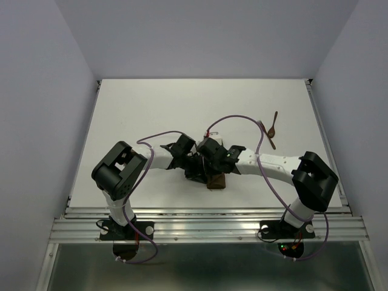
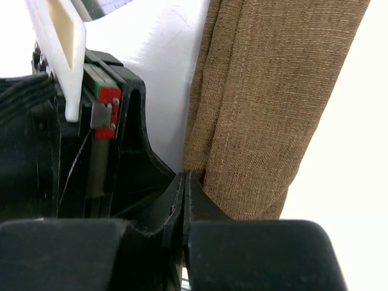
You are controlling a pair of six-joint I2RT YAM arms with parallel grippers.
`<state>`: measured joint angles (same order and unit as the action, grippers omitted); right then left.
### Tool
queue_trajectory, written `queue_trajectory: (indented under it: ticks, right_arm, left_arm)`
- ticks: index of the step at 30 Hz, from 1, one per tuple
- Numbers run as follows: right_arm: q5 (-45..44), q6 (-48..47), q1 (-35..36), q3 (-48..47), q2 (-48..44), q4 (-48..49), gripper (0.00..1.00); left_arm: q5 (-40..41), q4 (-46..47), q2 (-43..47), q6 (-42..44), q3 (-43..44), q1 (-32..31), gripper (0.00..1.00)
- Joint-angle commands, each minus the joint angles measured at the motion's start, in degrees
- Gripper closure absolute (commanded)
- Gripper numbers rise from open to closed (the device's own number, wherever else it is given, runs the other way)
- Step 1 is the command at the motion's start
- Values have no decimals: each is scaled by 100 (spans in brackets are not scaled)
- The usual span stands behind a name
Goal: Fold the napkin into a case and place the utensils inside
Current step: Smooth out the smaller rectangle-folded napkin at the center of the board.
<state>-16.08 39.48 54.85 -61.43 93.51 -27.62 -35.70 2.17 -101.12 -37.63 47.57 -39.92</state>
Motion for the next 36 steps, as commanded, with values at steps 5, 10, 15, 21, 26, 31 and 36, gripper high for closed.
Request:
queue_trajectory:
  ticks: [5,10,15,21,26,31,36]
  right_arm:
    - [-62,103,52,8,272,696,99]
    - [-36,121,52,26,448,819,99]
    - [-36,130,52,52,230,793,96]
    - [-141,130,52,8,-166,460,85]
    - [-299,200,52,157,-483,187,76]
    - [-528,463,52,429,-834,-50,72]
    - [-677,806,52,1009,-1362,-208,78]
  left_arm:
    - [-51,151,5,-52,-160,-103,100]
    - [-51,178,22,-78,-222,-130,100]
    - [-51,169,145,-69,-319,-121,100]
    - [-51,134,172,-26,-310,-121,100]
    - [-33,55,189,45,-266,-121,100]
    - [-33,11,180,89,-222,-130,100]
    - [-33,-50,181,133,-178,-130,100]
